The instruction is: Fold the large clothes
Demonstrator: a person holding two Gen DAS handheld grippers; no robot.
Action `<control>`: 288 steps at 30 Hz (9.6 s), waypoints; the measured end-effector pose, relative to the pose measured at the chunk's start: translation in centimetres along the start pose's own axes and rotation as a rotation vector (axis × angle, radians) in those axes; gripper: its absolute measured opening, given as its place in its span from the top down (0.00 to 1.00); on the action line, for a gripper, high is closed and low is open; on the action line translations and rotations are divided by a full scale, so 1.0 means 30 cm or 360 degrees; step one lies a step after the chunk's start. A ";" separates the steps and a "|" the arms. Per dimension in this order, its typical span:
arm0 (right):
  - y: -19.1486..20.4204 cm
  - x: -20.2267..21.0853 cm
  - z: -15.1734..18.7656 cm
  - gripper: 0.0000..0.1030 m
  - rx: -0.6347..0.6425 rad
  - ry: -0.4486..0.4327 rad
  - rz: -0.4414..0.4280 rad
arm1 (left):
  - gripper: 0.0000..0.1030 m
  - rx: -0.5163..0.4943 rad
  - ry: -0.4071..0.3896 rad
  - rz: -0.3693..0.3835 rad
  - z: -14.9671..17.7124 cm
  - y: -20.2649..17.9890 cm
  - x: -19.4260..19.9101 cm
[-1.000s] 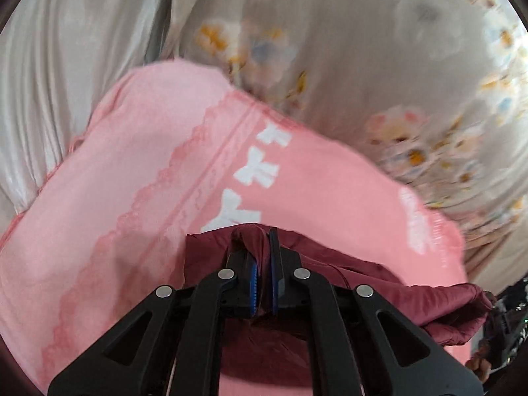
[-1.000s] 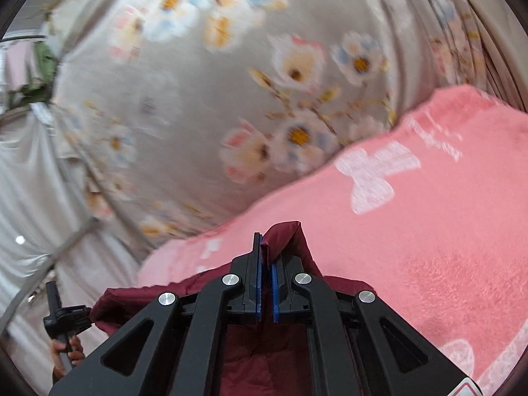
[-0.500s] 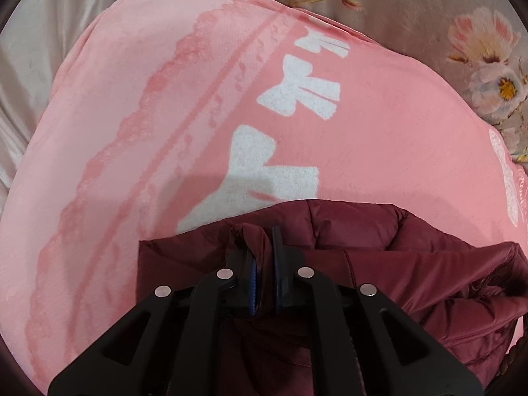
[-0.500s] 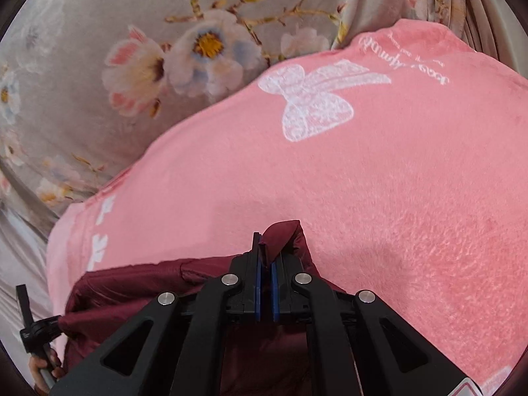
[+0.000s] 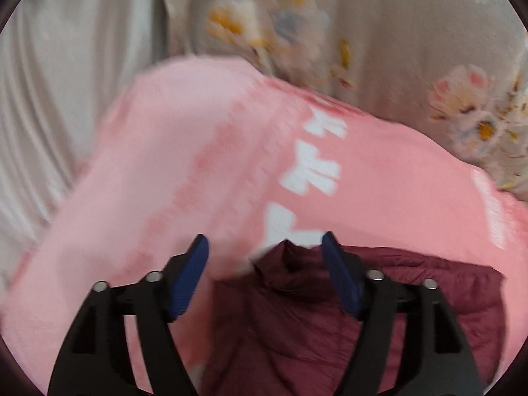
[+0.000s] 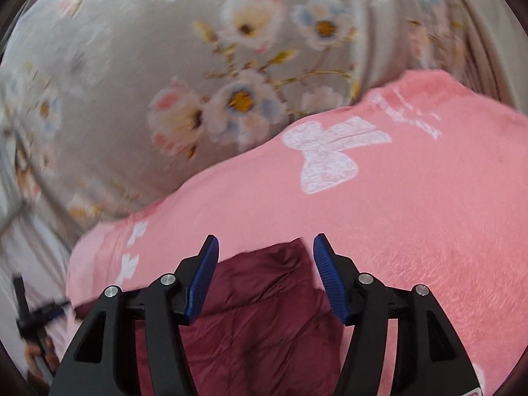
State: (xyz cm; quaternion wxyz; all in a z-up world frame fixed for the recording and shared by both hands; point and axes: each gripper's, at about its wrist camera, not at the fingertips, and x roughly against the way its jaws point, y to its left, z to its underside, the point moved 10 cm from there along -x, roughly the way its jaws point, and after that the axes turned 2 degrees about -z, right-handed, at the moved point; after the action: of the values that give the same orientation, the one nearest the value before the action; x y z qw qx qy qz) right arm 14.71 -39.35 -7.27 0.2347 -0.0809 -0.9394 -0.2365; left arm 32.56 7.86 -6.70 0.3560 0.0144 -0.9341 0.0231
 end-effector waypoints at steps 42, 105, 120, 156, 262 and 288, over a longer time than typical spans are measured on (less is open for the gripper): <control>0.366 -0.582 0.394 0.96 0.0430 0.0582 -0.0059 | 0.22 -0.0440 0.0186 0.0184 0.315 -0.617 -0.257; 0.611 -0.181 0.754 0.85 0.0642 0.0557 -0.0214 | 0.13 0.0505 0.0454 0.0325 0.646 0.199 0.108; 0.526 -0.111 0.802 0.92 0.0508 0.0603 -0.0232 | 0.88 0.0344 0.0231 0.0715 0.427 -0.048 0.340; -0.167 0.332 0.098 0.58 -0.0193 0.0185 0.0062 | 0.29 -0.0597 0.0158 0.1213 0.490 -1.189 0.625; -0.446 -0.136 0.125 0.64 -0.0466 0.0219 0.0242 | 0.26 -0.0450 0.0185 0.0176 0.381 -1.094 -0.144; -0.298 -0.232 0.128 0.91 -0.0194 0.0421 0.0130 | 0.22 -0.0479 0.0200 0.0220 0.394 -1.095 -0.045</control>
State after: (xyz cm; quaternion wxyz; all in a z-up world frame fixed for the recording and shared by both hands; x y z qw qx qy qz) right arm 16.90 -45.61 -17.22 0.3605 -0.1014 -0.8801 -0.2919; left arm 27.14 -25.54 -15.32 0.4094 -0.1049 -0.9016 -0.0918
